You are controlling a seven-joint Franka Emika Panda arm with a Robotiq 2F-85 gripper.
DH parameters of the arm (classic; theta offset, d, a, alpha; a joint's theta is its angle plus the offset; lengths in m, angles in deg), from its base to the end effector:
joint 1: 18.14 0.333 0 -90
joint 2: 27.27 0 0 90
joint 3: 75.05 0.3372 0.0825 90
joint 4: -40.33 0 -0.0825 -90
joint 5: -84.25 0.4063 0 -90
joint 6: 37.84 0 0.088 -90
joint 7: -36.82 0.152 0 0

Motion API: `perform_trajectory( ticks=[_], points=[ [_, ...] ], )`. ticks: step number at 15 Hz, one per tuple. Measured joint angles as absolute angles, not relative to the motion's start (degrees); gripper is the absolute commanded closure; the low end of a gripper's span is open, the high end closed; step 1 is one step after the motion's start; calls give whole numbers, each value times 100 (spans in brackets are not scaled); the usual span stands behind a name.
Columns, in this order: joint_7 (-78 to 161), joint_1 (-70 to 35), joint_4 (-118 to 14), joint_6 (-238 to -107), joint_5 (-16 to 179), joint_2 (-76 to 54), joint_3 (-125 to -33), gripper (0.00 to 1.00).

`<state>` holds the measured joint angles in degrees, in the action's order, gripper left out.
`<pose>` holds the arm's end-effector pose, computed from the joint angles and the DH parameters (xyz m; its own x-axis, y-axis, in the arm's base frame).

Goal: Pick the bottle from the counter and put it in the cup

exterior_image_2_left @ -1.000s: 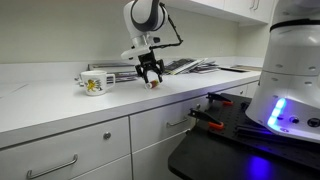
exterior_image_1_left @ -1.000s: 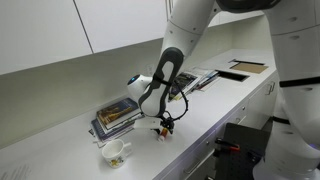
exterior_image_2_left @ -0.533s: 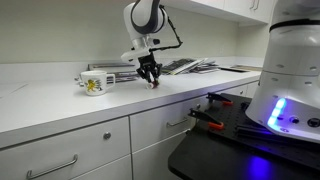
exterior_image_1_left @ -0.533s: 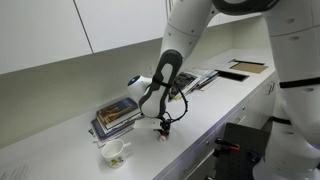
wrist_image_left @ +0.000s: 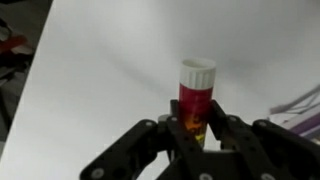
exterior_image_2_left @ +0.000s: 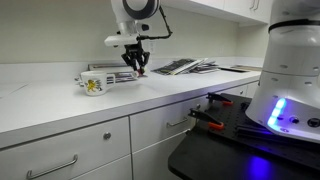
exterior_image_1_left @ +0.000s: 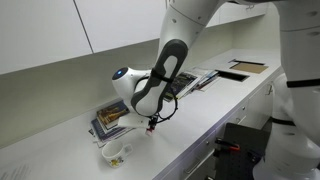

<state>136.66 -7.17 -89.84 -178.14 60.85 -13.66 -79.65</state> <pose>0.5449 0.0479 0.2073 0.2604 -0.9281 0.2661 -0.9654 -0.2540 0.0585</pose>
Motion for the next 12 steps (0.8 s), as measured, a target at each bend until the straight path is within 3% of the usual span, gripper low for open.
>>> perform_trajectory(
  ticks=[5,12],
  points=[
    [15179,-245,-8501,-16710,4694,-1635,-7746,92],
    [16063,120,-7237,-14661,3746,-920,-7177,92]
  ],
)
